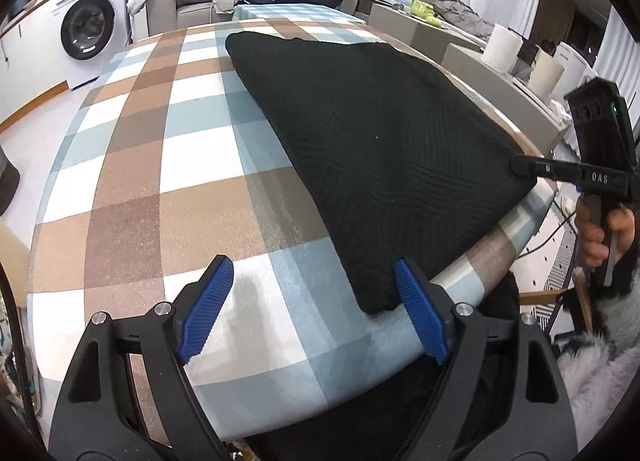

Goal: Fold small clothes

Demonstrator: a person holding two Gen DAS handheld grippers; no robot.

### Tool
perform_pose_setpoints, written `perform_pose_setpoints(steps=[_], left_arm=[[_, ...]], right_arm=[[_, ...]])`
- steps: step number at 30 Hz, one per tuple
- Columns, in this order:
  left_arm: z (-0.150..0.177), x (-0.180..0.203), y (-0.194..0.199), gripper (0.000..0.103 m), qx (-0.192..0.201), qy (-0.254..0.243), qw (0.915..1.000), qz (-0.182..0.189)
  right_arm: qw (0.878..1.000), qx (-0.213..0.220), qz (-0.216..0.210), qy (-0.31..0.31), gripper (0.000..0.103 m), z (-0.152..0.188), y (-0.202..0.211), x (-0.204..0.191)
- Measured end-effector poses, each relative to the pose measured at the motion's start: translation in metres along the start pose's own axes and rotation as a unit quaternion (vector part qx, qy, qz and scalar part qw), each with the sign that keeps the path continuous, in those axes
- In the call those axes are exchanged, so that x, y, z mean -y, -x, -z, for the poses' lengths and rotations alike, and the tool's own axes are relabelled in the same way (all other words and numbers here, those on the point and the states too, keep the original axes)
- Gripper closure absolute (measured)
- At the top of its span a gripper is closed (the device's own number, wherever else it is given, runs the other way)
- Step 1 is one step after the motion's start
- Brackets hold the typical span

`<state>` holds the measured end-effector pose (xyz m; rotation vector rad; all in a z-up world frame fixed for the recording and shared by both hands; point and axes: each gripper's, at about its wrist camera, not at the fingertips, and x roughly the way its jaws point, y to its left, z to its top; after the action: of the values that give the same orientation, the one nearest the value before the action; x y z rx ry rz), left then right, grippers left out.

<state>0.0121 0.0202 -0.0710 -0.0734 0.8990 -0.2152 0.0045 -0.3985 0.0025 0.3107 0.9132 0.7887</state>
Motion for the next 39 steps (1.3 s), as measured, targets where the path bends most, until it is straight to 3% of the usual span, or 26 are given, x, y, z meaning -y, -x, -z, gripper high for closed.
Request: perform_pose_setpoints(steps=[1,4,6,9,12,15,17,27,35,36,38,39], left_arm=[[-0.001,-0.001,0.0,0.022,0.002,0.004,1.0,-0.001],[-0.002,-0.003,-0.002,0.022,0.003,0.016,0.9999,0.0],[-0.004,-0.004,-0.001,0.022,0.007,0.019,0.9998,-0.002],[-0.006,-0.005,0.0,0.022,0.015,0.027,0.9995,-0.003],[-0.008,-0.007,-0.002,0.022,0.017,0.037,0.9992,-0.006],[-0.015,-0.009,-0.002,0.022,0.025,0.05,0.9983,-0.017],[-0.022,-0.011,-0.005,0.022,0.03,0.063,0.9973,-0.02],[-0.054,-0.007,-0.032,0.022,0.03,0.076,0.9953,-0.052],[-0.065,-0.003,-0.049,0.022,0.023,0.065,0.9965,-0.047],[-0.066,-0.003,-0.05,0.022,0.023,0.067,0.9964,-0.047],[-0.068,-0.005,-0.053,0.022,0.021,0.07,0.9962,-0.046],[-0.069,-0.005,-0.054,0.022,0.021,0.072,0.9962,-0.045]], right_arm=[[1.0,0.004,-0.004,-0.003,0.06,0.0,-0.002,0.0],[1.0,0.011,0.019,0.007,0.089,-0.002,-0.01,-0.003],[0.999,0.034,0.02,0.03,0.092,-0.003,-0.001,-0.013],[0.997,0.03,0.038,0.052,0.093,-0.006,0.005,-0.021],[0.997,-0.023,0.064,0.033,0.09,-0.002,-0.015,-0.006],[0.999,-0.009,0.037,0.013,0.08,-0.007,-0.01,0.0],[0.999,0.002,0.032,0.009,0.063,-0.013,-0.008,0.001],[0.999,-0.002,0.045,-0.009,0.056,-0.054,-0.038,0.015],[0.998,-0.012,0.068,0.005,0.057,-0.087,-0.073,0.015],[0.997,-0.013,0.077,0.008,0.061,-0.09,-0.076,0.014],[0.996,-0.017,0.087,0.016,0.082,-0.093,-0.08,0.011],[0.996,-0.015,0.085,0.026,0.087,-0.094,-0.079,0.007]])
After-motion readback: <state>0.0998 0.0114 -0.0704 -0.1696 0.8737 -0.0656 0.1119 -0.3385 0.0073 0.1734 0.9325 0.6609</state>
